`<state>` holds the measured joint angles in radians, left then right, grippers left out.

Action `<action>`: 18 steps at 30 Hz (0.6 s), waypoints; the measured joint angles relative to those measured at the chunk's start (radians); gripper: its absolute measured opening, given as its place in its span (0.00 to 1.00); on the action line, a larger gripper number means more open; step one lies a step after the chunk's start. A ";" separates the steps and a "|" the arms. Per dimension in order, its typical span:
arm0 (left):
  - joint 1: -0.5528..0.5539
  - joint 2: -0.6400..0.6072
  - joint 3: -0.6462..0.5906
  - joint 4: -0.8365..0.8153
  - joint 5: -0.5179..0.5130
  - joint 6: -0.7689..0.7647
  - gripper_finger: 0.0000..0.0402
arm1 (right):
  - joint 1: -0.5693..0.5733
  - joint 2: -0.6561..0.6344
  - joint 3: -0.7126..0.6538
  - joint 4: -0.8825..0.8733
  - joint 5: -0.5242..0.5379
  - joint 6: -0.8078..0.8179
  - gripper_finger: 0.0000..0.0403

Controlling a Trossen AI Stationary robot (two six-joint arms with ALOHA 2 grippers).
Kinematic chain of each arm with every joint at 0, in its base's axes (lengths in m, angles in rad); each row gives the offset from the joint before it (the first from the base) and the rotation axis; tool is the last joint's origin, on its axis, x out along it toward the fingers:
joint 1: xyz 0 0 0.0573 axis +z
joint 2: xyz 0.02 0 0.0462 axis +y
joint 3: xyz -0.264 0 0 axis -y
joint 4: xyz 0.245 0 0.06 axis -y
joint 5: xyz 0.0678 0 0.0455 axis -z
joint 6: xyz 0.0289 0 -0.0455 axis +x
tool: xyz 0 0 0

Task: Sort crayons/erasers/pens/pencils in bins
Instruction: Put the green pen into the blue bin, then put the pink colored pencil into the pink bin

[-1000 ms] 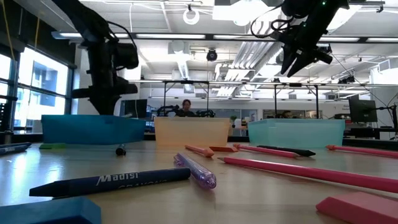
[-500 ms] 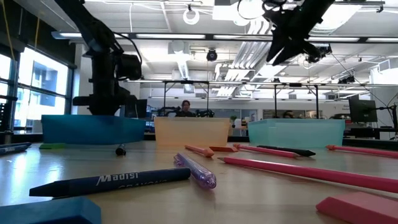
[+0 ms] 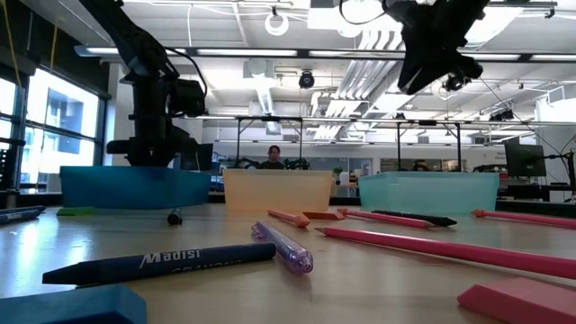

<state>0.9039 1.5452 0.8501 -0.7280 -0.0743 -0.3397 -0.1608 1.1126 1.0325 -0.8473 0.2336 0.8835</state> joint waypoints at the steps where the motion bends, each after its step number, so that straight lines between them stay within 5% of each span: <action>1: 0.000 0.000 0.000 0.000 0.008 0.006 0.20 | 0.011 0.000 0.000 -0.007 0.000 0.008 0.24; 18: 0.000 0.000 0.156 -0.123 0.069 0.078 0.34 | 0.142 0.049 0.000 -0.089 0.033 0.183 0.24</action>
<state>0.9035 1.5448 1.0057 -0.8512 -0.0055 -0.2613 -0.0191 1.1613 1.0325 -0.9360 0.2668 1.0667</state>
